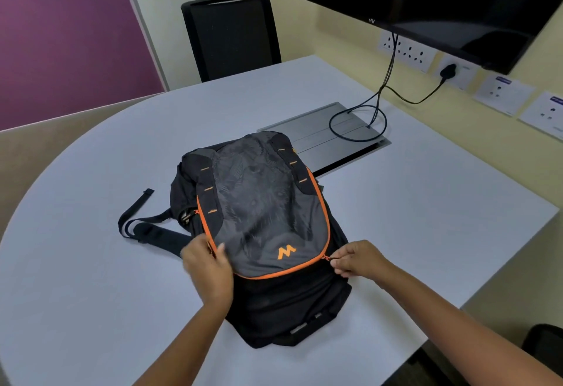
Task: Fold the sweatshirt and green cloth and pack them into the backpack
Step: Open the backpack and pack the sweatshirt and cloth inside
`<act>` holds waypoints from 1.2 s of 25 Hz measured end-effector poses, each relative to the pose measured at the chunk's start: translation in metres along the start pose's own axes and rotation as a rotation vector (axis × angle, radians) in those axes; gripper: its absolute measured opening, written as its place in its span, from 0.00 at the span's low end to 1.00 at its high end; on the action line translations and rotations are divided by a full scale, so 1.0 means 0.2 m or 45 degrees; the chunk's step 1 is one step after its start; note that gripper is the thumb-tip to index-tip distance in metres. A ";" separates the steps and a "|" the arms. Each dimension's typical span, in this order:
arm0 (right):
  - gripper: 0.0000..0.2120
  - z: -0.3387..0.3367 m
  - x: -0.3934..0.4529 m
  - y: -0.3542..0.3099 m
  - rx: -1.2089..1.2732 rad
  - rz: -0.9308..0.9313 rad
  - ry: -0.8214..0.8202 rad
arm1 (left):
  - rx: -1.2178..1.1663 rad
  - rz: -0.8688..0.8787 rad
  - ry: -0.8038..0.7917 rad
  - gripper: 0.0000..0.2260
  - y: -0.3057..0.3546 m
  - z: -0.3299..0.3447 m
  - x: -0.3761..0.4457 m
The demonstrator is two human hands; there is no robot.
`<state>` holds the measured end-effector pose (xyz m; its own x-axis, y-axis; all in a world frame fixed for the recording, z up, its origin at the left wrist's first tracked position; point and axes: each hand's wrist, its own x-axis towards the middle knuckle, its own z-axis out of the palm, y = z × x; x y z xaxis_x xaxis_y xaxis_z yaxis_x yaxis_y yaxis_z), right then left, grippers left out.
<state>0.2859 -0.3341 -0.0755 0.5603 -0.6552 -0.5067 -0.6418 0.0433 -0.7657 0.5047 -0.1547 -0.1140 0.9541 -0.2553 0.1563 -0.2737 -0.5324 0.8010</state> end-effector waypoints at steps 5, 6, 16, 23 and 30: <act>0.03 0.05 -0.04 -0.10 0.271 0.167 -0.261 | 0.278 1.299 -0.591 0.26 0.16 0.14 -0.26; 0.03 0.06 -0.05 -0.12 0.236 0.142 -0.294 | 0.327 1.324 -0.624 0.25 0.16 0.17 -0.29; 0.04 -0.10 0.17 -0.09 -0.275 -0.210 0.178 | 0.491 1.220 -0.541 0.17 0.13 0.16 -0.31; 0.05 -0.13 0.52 -0.29 -0.484 -0.296 0.425 | 0.435 1.112 -0.611 0.15 0.07 0.16 -0.35; 0.05 -0.11 0.81 -0.56 -0.446 -0.296 0.507 | 0.435 1.118 -0.675 0.14 0.00 0.14 -0.30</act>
<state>0.4364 -0.4626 -0.0636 0.5109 -0.8537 -0.1006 -0.6982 -0.3439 -0.6279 0.4431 -0.1629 -0.1395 0.2564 -0.9305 0.2616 -0.9340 -0.1688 0.3148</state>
